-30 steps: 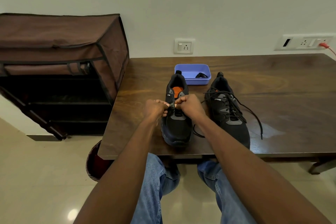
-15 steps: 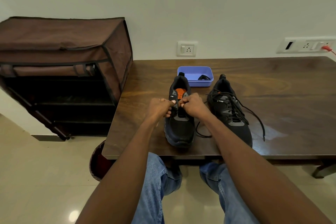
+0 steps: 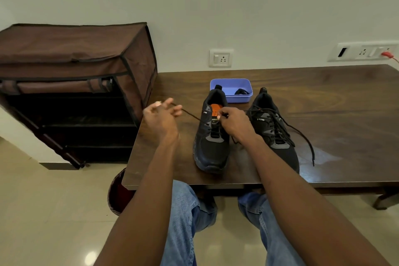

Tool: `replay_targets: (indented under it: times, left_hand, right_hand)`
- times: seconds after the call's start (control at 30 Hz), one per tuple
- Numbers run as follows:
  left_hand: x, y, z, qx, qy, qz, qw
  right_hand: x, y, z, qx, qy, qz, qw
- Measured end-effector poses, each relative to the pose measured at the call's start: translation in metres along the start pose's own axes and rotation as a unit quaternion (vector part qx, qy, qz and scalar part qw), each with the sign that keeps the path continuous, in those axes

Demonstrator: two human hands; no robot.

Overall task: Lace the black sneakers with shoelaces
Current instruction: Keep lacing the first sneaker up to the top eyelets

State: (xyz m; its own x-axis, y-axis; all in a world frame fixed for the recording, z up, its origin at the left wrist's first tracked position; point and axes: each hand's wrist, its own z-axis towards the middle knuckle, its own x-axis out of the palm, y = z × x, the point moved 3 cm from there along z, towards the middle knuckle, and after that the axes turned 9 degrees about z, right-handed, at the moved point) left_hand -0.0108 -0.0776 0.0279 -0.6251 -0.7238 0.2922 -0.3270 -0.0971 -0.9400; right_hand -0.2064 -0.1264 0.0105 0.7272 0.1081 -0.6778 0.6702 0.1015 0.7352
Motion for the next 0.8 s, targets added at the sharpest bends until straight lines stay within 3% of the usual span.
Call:
replay_targets:
  times: [0.07,0.1,0.2,0.23,0.3,0.37,0.4,0.47,0.53,0.63,0.67,0.73,0.8]
  left_hand:
    - [-0.011,-0.003,0.007,0.024,-0.072,-0.048,0.996]
    - [-0.014,-0.002,0.008,0.020,-0.074,-0.027,0.997]
    - [-0.003,0.007,0.002,0.010,0.054,0.181,0.982]
    - [0.005,0.013,-0.004,0.011,0.130,0.273,0.953]
    - [0.019,0.025,-0.018,0.025,0.255,0.436,0.863]
    - [0.025,0.032,-0.024,0.074,0.293,0.538,0.787]
    - [0.025,0.032,-0.024,0.088,0.290,0.555,0.775]
    - [0.022,0.032,-0.019,0.096,0.268,0.549,0.786]
    - [0.018,0.026,-0.014,0.111,0.212,0.500,0.832]
    - [0.005,0.007,-0.006,0.142,0.016,0.313,0.939]
    - [-0.002,0.001,-0.001,0.145,-0.062,0.227,0.961]
    - [-0.015,-0.003,0.010,0.133,-0.175,0.107,0.970]
    - [-0.021,-0.002,0.013,0.128,-0.194,0.142,0.962]
  right_hand:
    - [0.000,-0.001,0.000,-0.003,0.015,0.011,1.000]
    - [0.000,-0.001,0.000,-0.008,0.022,0.012,1.000]
    - [0.002,-0.001,0.002,-0.018,0.030,0.002,0.999]
    - [0.002,-0.001,0.003,-0.018,0.031,0.001,0.999]
    - [0.002,-0.002,0.003,-0.020,0.025,0.005,0.999]
    - [0.002,-0.002,0.002,-0.017,0.022,0.014,1.000]
    - [0.002,-0.002,0.002,-0.016,0.025,0.016,0.999]
    - [0.003,-0.003,0.002,-0.018,0.029,0.019,0.999]
    - [0.002,-0.003,0.003,-0.015,0.027,0.023,0.999]
    - [0.000,-0.003,0.003,-0.005,0.029,0.020,0.999]
    - [0.000,-0.003,0.002,-0.007,0.033,0.019,0.999]
    - [-0.001,-0.003,0.002,-0.014,0.035,0.017,0.999]
    - [-0.001,-0.003,0.001,-0.018,0.032,0.016,0.999]
